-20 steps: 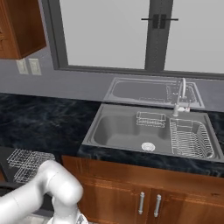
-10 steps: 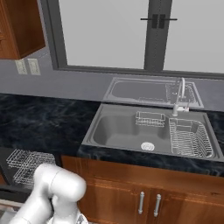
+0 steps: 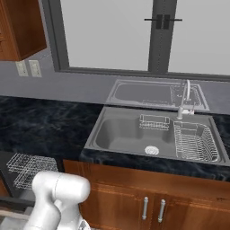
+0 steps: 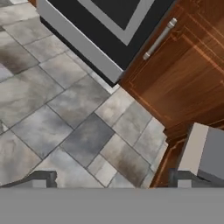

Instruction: Open the dishwasher door and pull out the top rack.

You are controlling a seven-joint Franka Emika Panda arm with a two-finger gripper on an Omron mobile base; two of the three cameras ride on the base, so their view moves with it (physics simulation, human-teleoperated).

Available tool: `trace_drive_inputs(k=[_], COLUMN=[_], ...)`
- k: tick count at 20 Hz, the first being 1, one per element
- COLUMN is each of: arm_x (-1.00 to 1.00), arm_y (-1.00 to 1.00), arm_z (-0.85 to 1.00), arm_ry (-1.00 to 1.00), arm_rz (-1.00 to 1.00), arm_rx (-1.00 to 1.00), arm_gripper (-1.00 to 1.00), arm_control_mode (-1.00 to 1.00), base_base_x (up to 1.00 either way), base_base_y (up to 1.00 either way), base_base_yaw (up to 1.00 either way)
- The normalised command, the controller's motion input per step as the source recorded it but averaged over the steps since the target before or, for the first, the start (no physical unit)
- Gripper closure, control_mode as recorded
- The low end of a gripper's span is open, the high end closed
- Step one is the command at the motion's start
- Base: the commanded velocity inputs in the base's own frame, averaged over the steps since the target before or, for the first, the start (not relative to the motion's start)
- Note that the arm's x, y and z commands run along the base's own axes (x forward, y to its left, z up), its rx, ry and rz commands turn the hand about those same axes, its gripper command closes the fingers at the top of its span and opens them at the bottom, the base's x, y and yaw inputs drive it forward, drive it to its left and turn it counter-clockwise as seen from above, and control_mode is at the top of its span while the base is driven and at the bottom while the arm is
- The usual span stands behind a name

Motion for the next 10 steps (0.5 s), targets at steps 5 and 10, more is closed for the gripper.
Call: trace_drive_inputs(k=[5, 10], arm_x=[-1.0, -1.0], arm_y=[0.0, 0.0], arm_z=[0.36, 0.72], arm_ry=[0.48, 0.4], arm_rz=[-0.11, -0.11], arm_rx=[0.0, 0.0], arm_gripper=[-1.0, -1.0], arm_control_mode=[-1.0, -1.0], base_base_x=[0.0, 0.0], base_base_y=[0.0, 0.0], base_base_yaw=[0.0, 0.0])
